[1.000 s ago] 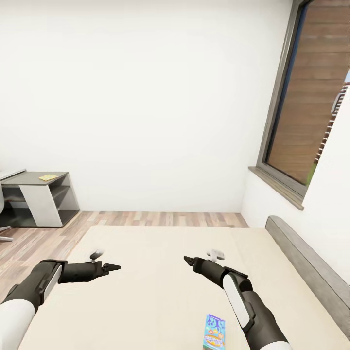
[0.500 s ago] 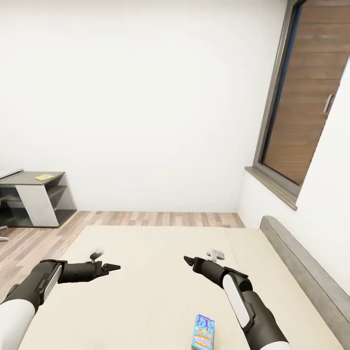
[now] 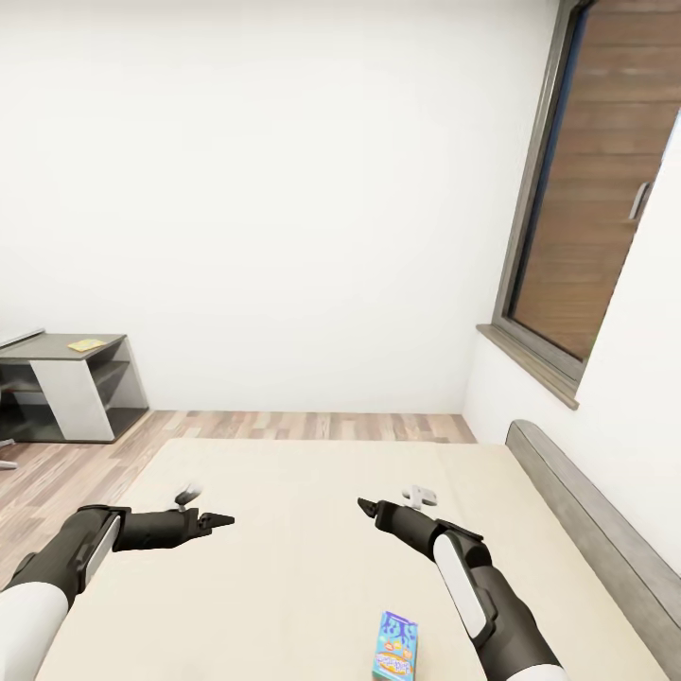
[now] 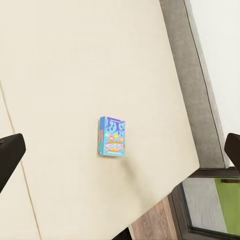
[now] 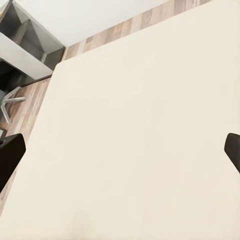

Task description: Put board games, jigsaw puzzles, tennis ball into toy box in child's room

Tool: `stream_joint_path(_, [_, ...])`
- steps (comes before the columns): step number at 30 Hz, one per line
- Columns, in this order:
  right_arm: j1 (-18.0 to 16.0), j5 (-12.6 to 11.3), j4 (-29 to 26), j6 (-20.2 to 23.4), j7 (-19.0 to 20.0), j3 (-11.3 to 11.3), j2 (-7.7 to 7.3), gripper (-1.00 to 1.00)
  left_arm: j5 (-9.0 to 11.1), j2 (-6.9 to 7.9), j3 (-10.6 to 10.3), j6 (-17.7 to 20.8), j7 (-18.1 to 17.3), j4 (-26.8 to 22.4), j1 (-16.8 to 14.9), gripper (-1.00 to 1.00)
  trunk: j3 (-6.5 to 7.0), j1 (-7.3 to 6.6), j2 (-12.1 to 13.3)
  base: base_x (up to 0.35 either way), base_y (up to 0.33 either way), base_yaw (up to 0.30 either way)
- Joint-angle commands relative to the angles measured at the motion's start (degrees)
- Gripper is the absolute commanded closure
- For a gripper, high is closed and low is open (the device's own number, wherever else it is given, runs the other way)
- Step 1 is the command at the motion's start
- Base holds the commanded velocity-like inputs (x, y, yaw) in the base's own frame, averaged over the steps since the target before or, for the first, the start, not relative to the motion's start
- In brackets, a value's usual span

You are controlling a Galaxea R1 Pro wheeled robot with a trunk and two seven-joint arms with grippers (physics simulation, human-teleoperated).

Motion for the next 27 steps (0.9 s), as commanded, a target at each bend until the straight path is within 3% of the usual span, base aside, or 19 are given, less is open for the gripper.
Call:
stream_joint_path(1, [0.0,-0.1,0.0,0.3,0.1,-0.1,-0.01,-1.00,-0.2,-0.03,0.2,0.5,-0.3,0.0,0.0,-1.00,-0.03,0.02,0.0,0.000,0.021,0.000])
stream_joint_path(27, [-0.5,-0.1,0.0,0.5,-1.0,-0.1,0.12,-1.00,0.3,0.14,0.3,0.3,-1.4,0.0,0.0,-1.00,-0.03,0.02,0.0,0.000,0.021,0.000])
